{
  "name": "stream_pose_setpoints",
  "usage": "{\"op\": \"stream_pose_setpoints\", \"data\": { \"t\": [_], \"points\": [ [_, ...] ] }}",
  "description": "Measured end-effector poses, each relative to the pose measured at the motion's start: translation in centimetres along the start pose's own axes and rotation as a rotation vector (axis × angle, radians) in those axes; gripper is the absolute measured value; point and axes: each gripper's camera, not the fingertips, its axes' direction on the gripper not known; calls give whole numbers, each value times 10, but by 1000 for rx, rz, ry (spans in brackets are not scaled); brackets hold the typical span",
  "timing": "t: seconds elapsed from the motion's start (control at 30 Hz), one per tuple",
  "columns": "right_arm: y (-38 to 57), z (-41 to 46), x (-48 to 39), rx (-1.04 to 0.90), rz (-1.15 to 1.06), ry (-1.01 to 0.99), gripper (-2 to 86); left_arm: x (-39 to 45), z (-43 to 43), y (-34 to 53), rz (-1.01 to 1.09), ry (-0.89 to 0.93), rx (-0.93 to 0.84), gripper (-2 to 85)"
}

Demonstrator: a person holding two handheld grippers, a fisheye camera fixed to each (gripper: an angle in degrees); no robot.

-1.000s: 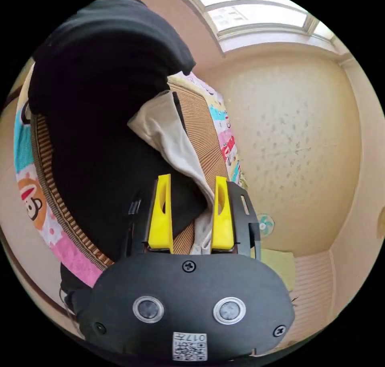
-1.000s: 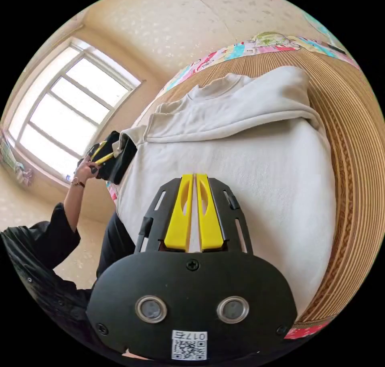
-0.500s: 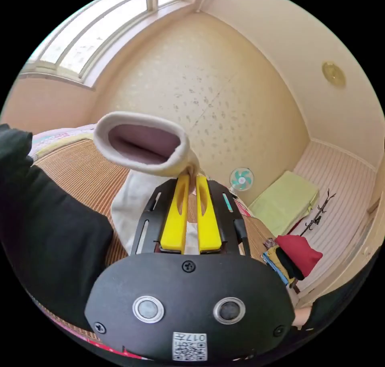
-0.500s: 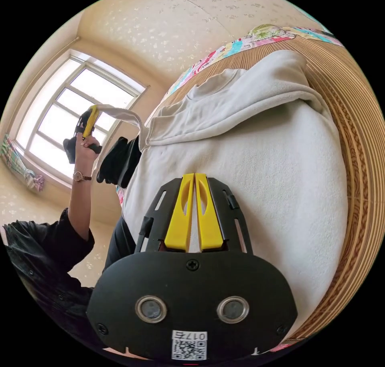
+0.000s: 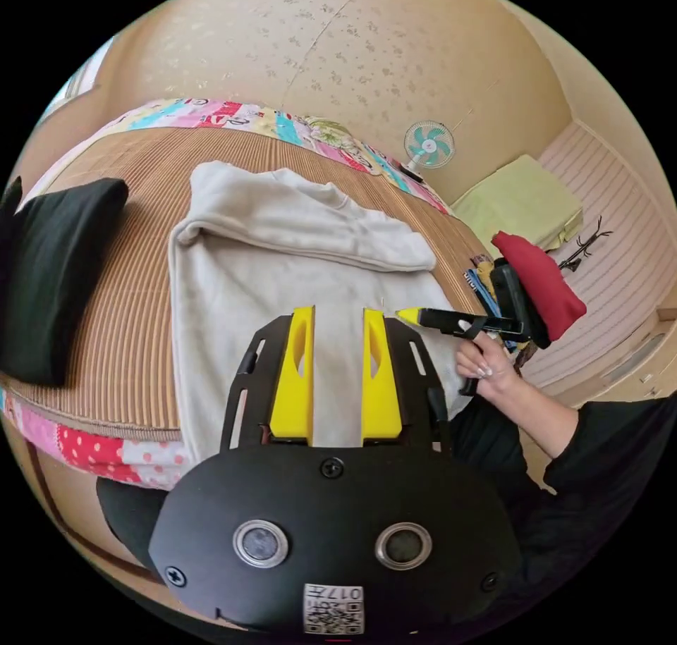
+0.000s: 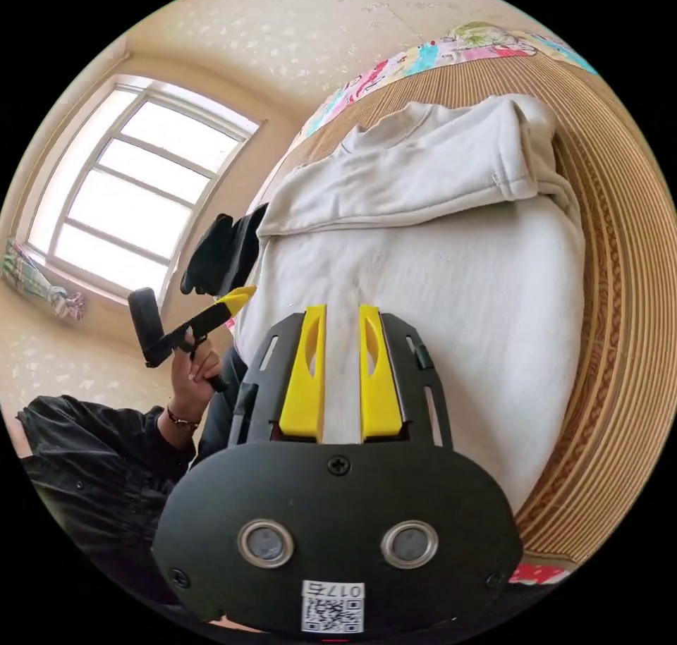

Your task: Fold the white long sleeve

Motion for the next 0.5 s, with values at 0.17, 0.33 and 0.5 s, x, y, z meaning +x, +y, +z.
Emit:
{"op": "stream_pose_setpoints", "data": {
  "t": [0.17, 0.33, 0.5],
  "points": [
    [86, -93, -14, 66, 61, 269, 89, -50, -52, 59, -70, -95, -158, 130],
    [131, -115, 20, -209, 271, 339, 125, -93, -22, 73, -124, 188, -508, 161],
    [136, -97, 45, -270, 266, 251, 128, -88, 14, 62, -48, 35, -589, 134]
  ]
}}
